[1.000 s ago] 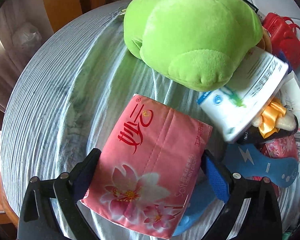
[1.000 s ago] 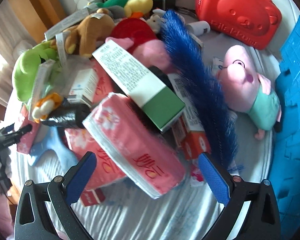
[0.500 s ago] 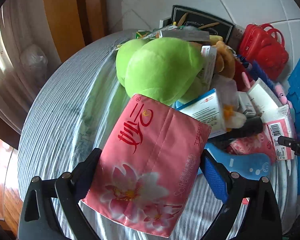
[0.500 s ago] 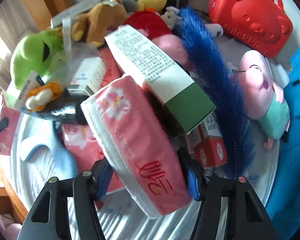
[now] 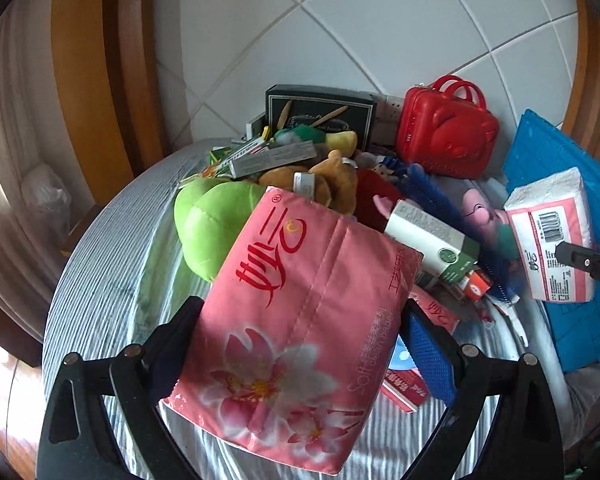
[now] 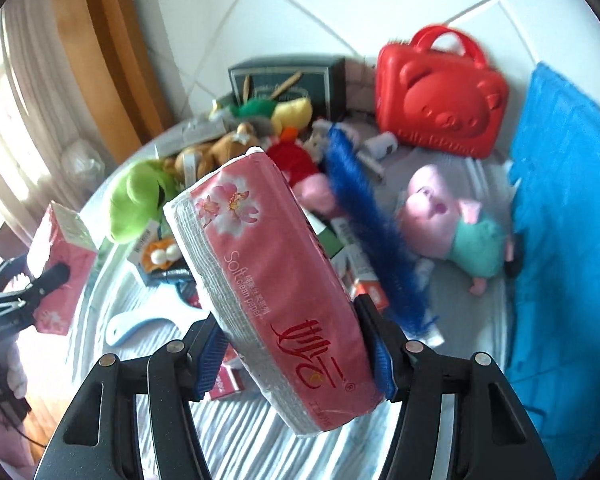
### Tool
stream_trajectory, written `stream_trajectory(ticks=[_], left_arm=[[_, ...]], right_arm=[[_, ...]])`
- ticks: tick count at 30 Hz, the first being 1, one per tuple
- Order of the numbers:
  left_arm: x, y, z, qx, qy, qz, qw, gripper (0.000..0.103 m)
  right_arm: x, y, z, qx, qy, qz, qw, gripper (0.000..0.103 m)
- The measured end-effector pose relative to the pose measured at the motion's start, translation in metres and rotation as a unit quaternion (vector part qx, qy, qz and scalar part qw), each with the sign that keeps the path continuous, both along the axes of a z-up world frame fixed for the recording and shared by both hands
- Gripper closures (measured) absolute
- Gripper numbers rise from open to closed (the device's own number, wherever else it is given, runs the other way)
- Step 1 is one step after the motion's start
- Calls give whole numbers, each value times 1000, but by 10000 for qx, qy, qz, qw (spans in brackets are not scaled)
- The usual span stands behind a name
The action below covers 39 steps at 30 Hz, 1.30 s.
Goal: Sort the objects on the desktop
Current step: 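Carry both pink tissue packs over the blue bin and release them inside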
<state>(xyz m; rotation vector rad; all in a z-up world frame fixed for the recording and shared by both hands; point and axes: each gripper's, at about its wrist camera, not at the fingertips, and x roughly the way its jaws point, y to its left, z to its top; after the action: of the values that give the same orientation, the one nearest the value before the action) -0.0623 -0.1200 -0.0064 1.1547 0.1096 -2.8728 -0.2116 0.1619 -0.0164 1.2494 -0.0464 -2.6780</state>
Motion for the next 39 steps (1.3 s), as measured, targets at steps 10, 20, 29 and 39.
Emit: stream_trajectory(ticks=[10,20,29,39], left_arm=[[17,70,45,-145,514,-456,9975,7],[3,203,111,-104,1164,-1327,9842,7],[-33,351,170,179,1473,-2218,9637,7],[-143,534,191,338,420,-2872,9563,6]], right_arm=[[62,65,92,-100,1315,-475,9901,43],[115,176,148,114,1939,-1097,9748,51],[104,303,164,481,1538,-1537,9749,55],[51,403,166,1212,1138,-1832,9689,55]])
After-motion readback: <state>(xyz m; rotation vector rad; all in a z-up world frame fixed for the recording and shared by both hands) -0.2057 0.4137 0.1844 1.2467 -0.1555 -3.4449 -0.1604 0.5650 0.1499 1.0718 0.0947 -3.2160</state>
